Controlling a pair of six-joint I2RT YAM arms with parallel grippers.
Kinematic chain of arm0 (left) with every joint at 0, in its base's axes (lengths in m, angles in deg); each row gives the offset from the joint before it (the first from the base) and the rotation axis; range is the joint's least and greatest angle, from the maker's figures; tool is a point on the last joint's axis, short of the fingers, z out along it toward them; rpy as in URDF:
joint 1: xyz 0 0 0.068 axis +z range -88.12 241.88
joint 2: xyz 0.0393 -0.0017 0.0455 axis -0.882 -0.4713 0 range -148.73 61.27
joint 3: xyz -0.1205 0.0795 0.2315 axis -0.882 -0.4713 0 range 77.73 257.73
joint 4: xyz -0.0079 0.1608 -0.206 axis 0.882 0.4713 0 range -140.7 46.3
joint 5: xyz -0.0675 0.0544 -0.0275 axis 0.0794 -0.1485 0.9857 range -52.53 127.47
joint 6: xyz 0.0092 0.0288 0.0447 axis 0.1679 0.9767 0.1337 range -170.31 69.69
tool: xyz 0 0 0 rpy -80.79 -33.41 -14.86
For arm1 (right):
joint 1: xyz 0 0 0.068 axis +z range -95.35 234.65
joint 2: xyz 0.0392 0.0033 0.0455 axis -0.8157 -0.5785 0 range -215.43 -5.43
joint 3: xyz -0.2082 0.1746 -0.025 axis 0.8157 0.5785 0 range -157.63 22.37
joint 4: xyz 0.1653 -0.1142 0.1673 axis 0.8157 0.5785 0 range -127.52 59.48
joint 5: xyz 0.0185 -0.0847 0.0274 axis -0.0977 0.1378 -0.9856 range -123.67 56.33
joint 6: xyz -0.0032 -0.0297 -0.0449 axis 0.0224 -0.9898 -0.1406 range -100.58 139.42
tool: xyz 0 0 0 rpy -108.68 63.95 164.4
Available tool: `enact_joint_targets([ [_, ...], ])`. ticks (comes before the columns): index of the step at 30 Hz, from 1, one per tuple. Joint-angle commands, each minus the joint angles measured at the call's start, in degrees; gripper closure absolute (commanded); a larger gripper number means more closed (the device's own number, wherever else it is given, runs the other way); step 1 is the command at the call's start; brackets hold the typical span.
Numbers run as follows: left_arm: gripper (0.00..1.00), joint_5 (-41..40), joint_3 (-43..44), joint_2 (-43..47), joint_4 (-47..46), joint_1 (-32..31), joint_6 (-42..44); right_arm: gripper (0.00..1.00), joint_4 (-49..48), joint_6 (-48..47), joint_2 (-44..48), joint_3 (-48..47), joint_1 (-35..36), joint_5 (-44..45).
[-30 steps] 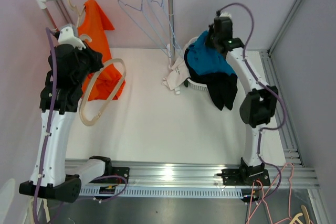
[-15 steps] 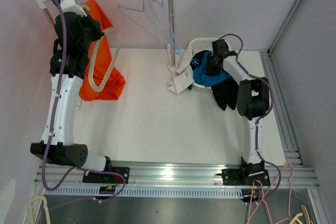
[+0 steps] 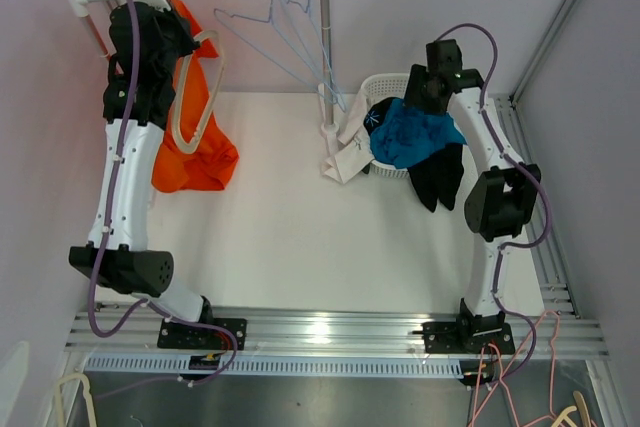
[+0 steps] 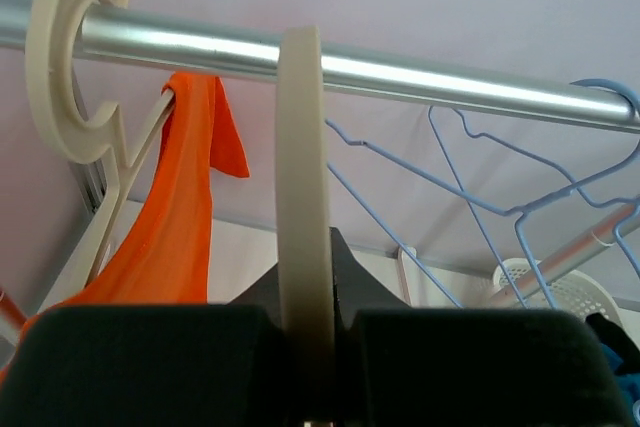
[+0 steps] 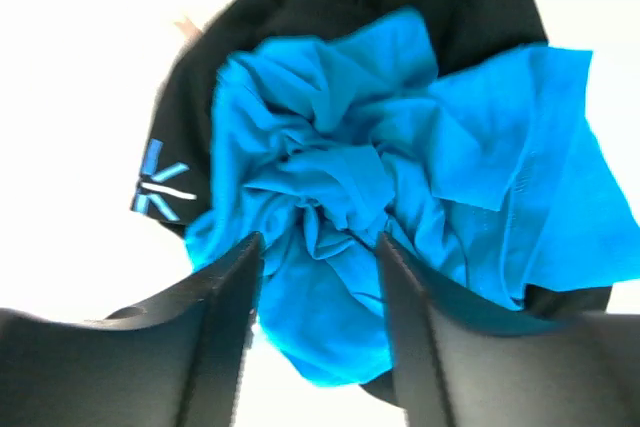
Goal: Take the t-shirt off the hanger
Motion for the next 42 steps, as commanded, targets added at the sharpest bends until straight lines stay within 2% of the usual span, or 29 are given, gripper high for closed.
enact_joint_targets([
  [1, 0.99, -0.9, 1.91, 0.63, -4.94, 0.53, 3.57, 0.34, 3.19, -0.69, 4.61, -2.59, -0.08, 1.68],
  [4, 0.99, -0.28, -0.19, 0.9, -9.42, 0.53, 5.95, 0.09, 0.12, -0.25, 8.75, 0.92, -0.08, 2.39],
  [5, 0.99, -0.45, -0.55, 0.9, -11.78, 0.53, 6.3, 0.06, -0.76, -0.16, 11.98, 3.72, -0.08, 2.47],
  [11, 0.99, -0.45, 6.03, -3.93, -12.34, 0.1, 8.76, 0.03, -6.39, -0.07, 23.68, 11.12, -0.08, 1.6],
  [15, 0.99, -5.8, 11.05, -8.59, -11.71, -2.89, 13.41, 0.01, -7.8, -0.25, 28.08, 13.85, -0.08, 1.16],
  [21, 1.0, -8.62, 13.33, -14.03, -17.6, -8.25, 19.48, 0.0, -8.07, -1.04, 32.13, 15.87, -0.08, -0.16],
  [27, 0.99, -9.51, 20.1, -21.25, -16.64, -9.66, 19.14, 0.01, -10.7, -1.92, 38.72, 20.62, -0.08, -1.04],
  [37, 0.99, -10.83, 20.8, -25.12, -19.45, -11.16, 21.6, 0.01, -12.46, -1.56, 42.33, 23.87, -0.35, -4.03],
  [42, 0.99, -7.93, 20.11, -24.77, -18.31, -11.24, 21.08, 0.01, -13.42, -1.39, 43.39, 25.54, -0.52, -4.12],
])
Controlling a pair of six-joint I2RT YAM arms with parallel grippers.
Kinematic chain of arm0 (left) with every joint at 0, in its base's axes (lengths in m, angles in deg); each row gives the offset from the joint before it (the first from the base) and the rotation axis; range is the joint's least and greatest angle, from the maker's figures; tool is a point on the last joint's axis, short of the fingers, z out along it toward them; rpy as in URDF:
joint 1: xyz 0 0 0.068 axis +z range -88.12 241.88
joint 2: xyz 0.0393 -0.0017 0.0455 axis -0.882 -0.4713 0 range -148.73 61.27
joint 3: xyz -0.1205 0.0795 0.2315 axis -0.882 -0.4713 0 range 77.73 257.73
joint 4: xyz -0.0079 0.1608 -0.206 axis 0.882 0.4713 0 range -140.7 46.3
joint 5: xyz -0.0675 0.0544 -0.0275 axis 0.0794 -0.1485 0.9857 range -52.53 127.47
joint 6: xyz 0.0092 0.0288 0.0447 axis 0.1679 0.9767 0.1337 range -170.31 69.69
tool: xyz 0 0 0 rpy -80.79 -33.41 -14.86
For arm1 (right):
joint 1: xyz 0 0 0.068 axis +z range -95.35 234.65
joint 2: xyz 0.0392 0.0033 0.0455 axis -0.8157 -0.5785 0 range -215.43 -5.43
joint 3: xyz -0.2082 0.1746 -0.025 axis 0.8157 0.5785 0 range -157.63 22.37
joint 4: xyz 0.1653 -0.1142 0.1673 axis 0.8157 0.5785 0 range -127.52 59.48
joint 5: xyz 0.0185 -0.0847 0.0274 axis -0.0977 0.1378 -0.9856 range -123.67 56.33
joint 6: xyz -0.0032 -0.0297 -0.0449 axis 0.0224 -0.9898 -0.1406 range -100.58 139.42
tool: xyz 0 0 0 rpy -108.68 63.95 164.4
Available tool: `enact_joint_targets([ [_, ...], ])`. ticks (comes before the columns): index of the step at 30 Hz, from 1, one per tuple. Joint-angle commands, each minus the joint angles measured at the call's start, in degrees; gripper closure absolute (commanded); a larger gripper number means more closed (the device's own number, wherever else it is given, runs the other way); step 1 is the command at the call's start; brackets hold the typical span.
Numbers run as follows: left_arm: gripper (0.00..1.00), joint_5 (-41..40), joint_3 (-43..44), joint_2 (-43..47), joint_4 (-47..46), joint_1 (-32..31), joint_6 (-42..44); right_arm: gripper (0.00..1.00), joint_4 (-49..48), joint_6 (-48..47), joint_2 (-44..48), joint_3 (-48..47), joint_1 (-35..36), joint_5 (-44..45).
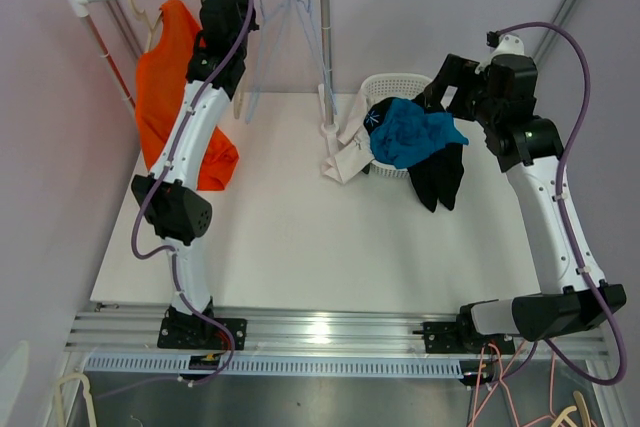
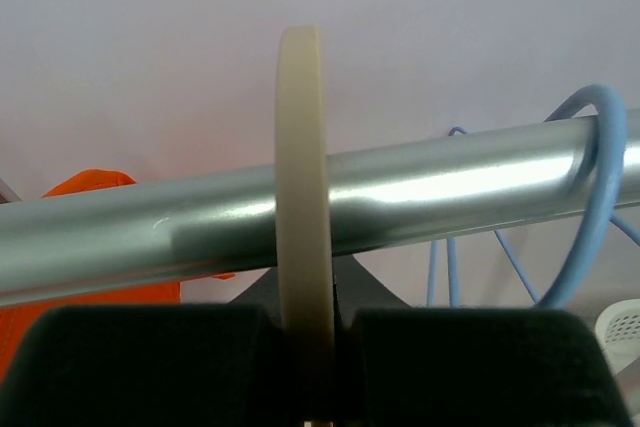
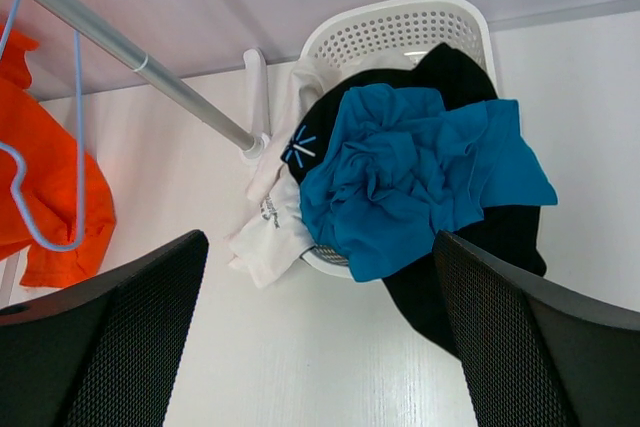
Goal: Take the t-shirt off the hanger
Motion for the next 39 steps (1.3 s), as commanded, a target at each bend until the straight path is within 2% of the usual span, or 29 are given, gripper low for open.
enact_joint_targets([
  [1, 0.99, 1.84, 2.23, 1.57, -2.75, -0.38, -0.04, 0.01, -2.21, -0.51, 1.51, 0.85, -0.46, -0.97],
  [7, 1.0, 5.54, 1.61, 2.01, 0.94, -0.64, -2.59, 0.01, -2.39, 0.28, 2.3, 0.85, -0.63, -2.55],
  [15, 0.99, 6.68, -0.76, 3.59, 3.67, -0.64, -5.58, 0.01, -2.04, 0.36, 3.97, 2.16, -0.72, -2.99],
  [18, 0.92, 7.21, -2.25, 5.0, 3.58, -0.64, -5.58, 0.01, -1.69, 0.45, 4.32, 2.25, -0.81, -3.17],
  [19, 0.84, 7.21, -2.43, 5.7, 3.76, -0.64, -5.58, 0.01, -1.6, 0.45, 4.5, 2.25, -0.72, -3.25],
  [22, 0.69, 7.12, -3.05, 7.63, 3.85, -0.64, -7.07, 0.0, -1.33, 0.54, 5.02, 2.6, -0.72, -3.17],
  [32, 0.62, 6.86, -3.57, 15.28, 4.46, -0.64, -7.16, 0.0, -0.81, 1.42, 6.34, 3.13, -0.64, -4.57],
  [35, 0.59, 4.59, -6.64, 19.14, 5.08, -0.56, -7.16, 0.01, -0.46, 1.51, 6.78, 3.57, -0.72, -4.57],
  [38, 0.42, 5.97, -14.71, 26.25, 2.09, 1.71, -9.43, 0.0, 0.16, 1.16, 6.87, 3.75, -0.72, -5.01],
  [39, 0.38, 10.33, -16.91, 27.75, 1.83, 2.77, -10.32, 0.01, 0.16, 1.15, 6.79, 3.66, -0.72, -5.19],
])
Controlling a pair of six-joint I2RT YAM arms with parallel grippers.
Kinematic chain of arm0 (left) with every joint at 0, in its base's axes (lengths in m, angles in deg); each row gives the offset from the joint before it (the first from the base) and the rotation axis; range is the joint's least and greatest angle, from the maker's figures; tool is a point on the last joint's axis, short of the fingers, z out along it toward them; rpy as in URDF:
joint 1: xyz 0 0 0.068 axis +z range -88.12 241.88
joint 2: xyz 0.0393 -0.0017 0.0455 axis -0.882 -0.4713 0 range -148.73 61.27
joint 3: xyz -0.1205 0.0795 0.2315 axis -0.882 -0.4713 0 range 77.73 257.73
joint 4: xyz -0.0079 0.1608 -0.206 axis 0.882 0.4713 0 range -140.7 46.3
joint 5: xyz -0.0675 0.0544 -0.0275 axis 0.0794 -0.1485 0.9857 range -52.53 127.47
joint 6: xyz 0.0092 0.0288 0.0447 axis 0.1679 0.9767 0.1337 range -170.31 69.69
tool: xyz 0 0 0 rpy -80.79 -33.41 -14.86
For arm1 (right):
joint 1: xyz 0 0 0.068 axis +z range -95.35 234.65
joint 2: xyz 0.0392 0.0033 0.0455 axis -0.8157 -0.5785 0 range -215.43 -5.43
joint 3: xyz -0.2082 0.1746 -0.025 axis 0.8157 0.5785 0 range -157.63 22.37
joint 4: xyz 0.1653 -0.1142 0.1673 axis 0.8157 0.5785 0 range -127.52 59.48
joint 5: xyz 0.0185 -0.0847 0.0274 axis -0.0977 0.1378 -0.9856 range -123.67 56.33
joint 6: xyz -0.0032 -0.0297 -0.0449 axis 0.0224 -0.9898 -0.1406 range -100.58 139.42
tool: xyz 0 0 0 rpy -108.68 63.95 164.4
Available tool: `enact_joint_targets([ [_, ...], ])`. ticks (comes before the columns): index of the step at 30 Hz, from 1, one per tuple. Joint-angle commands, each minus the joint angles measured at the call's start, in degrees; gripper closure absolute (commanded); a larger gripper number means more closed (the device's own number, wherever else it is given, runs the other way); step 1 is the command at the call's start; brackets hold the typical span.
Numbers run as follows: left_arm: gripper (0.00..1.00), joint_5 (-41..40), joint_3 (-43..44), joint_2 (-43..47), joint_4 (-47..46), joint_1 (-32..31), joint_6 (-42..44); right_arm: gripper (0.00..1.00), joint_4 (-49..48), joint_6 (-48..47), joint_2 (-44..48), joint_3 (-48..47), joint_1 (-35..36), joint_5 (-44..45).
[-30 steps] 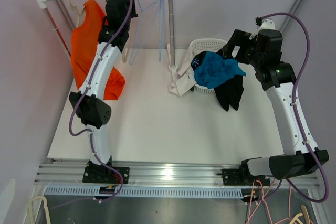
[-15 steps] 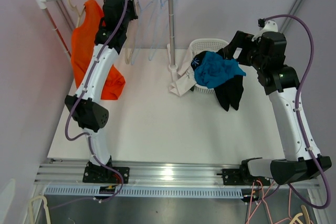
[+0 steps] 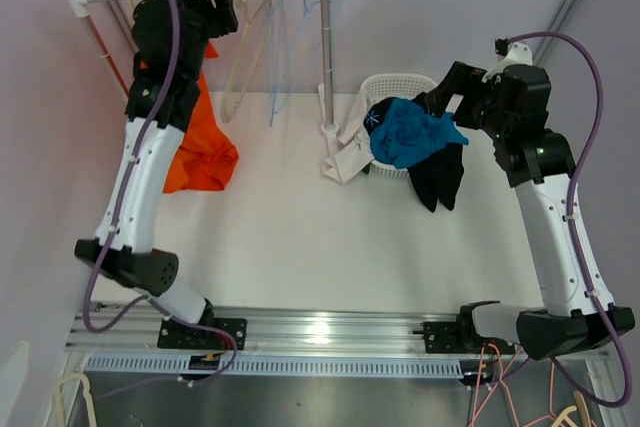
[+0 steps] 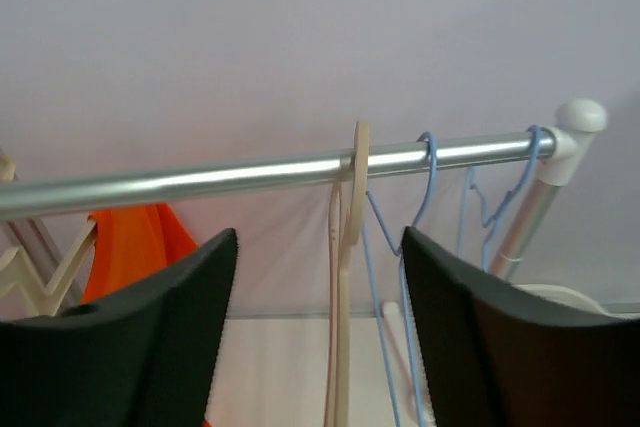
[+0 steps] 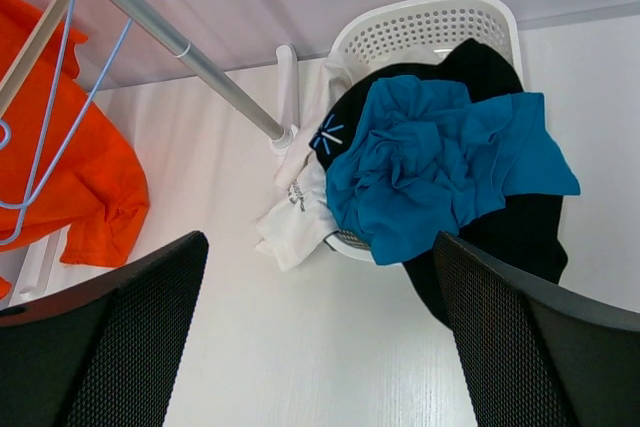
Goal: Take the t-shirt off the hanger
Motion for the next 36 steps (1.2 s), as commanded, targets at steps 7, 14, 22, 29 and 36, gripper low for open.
enact_joint_targets([
  [7, 0.01, 9.68, -0.83, 8.83, 9.81, 10.98, -8.37, 0.0, 3.21, -1.63, -3.61, -6.86, -0.29, -4.0],
  [14, 0.01, 11.26, -0.75, 8.22, 15.62, 19.24, -11.88, 0.01, -0.21, 0.22, -4.06, -8.36, -0.2, -7.43],
  [22, 0.01, 11.97, -1.27, 3.48, 16.07, 22.93, -10.92, 0.0, -0.83, -0.13, -5.82, -10.03, -0.29, -8.48],
  [29, 0.03, 10.12, 3.73, -3.29, 15.97, 22.85, -10.3, 0.01, -1.53, -0.4, -6.44, -10.12, -0.29, -8.31],
  [36, 0.19, 9.59, 6.2, -6.98, 12.55, 22.85, -10.74, 0.01, -2.15, -0.75, -7.23, -11.0, -0.29, -7.61],
])
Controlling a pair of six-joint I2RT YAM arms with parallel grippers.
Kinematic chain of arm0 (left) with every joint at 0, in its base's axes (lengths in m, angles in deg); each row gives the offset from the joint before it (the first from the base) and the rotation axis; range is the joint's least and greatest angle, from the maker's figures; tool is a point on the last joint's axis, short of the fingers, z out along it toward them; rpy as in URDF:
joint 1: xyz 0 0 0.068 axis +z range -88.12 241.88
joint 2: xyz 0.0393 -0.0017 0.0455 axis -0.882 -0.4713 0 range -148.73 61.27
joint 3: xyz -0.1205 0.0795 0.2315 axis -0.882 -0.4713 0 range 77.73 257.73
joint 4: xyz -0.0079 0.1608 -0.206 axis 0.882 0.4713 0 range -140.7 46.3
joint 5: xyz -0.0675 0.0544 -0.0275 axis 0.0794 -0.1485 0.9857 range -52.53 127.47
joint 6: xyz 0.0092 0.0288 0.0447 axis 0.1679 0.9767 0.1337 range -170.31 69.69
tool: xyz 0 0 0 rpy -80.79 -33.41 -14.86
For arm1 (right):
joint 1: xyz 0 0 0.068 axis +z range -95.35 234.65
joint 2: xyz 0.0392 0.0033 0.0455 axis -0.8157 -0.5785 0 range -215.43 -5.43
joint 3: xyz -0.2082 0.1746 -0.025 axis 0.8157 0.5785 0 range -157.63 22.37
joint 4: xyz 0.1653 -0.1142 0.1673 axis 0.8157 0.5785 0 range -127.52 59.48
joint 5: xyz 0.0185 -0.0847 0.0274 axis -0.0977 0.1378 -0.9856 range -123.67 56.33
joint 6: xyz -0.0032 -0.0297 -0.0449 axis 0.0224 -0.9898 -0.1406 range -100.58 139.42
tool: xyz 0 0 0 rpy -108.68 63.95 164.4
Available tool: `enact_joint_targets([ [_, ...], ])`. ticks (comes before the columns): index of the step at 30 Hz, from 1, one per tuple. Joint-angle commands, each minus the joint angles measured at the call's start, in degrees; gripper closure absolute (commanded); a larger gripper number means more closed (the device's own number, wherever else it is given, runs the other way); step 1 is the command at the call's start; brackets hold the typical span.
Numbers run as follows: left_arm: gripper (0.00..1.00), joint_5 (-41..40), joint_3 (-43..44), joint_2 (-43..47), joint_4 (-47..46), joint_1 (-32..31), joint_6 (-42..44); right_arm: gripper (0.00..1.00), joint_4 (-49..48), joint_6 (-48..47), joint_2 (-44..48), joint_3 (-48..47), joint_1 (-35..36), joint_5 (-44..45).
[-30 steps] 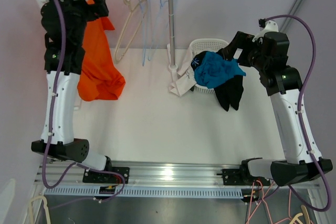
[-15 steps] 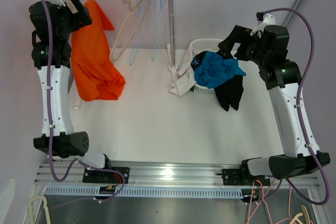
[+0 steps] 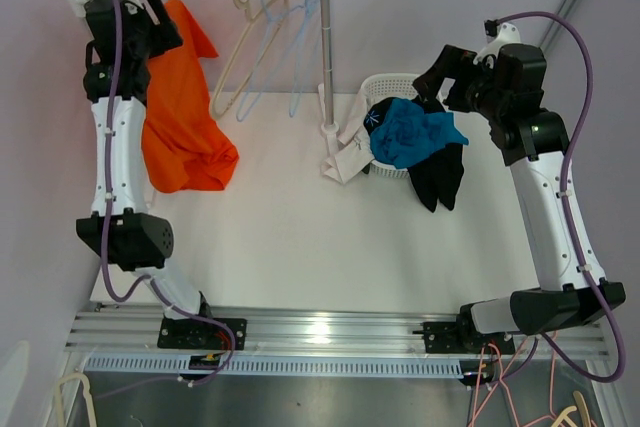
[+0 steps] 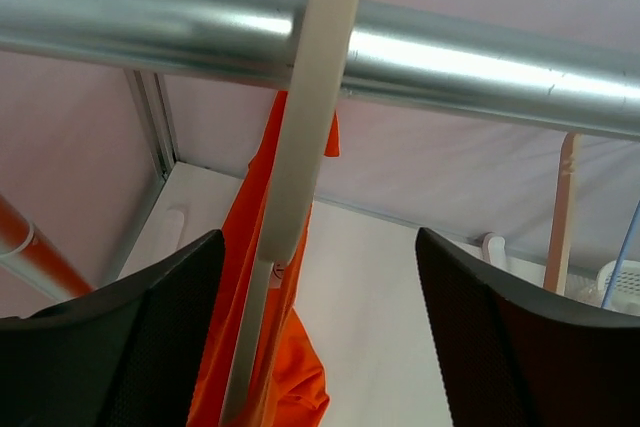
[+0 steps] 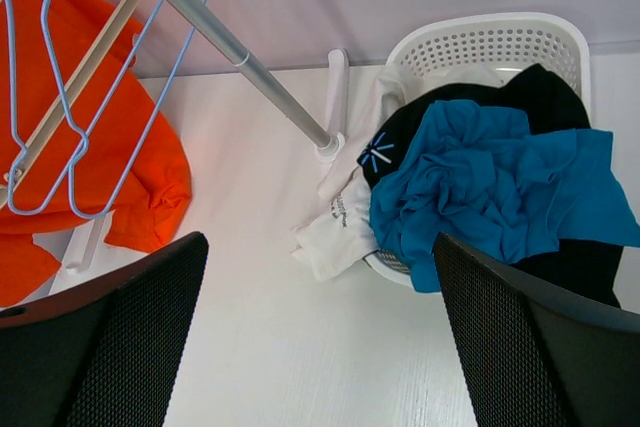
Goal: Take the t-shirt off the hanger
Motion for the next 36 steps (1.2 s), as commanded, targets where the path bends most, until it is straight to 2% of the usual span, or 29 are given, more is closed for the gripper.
enact_joint_targets([
  [1, 0.21, -1.29, 4.9, -0.95, -3.6, 0.47, -0.44, 0.01, -2.54, -0.79, -0.49, -3.04, -0.18, 0.0],
  [4, 0.29, -1.47, 6.58, -2.27, -4.57, 0.47, -0.18, 0.01, -2.45, -0.79, -0.76, -3.83, -0.35, 0.0],
  [10, 0.38, -2.26, 10.01, -4.82, -4.92, 0.47, 0.43, 0.01, -2.72, -0.62, -0.59, -4.01, -0.26, 0.0],
  [14, 0.49, -2.09, 12.3, -7.28, -4.4, 0.47, 0.17, 0.01, -2.63, -0.44, -0.59, -4.36, -0.26, -0.26],
  [26, 0.52, -2.96, 13.36, -8.52, -3.96, 0.47, 0.43, 0.01, -2.19, -0.62, 0.47, -4.27, -0.26, -0.08],
  [32, 0.74, -3.67, 13.27, -9.04, -3.61, 0.47, 0.61, 0.01, -2.19, -0.62, 0.64, -3.84, -0.35, 0.0],
  [36, 0.78, -3.93, 13.27, -9.75, -2.99, 0.47, 0.26, 0.0, -2.28, -0.71, 0.65, -3.66, -0.35, 0.0],
])
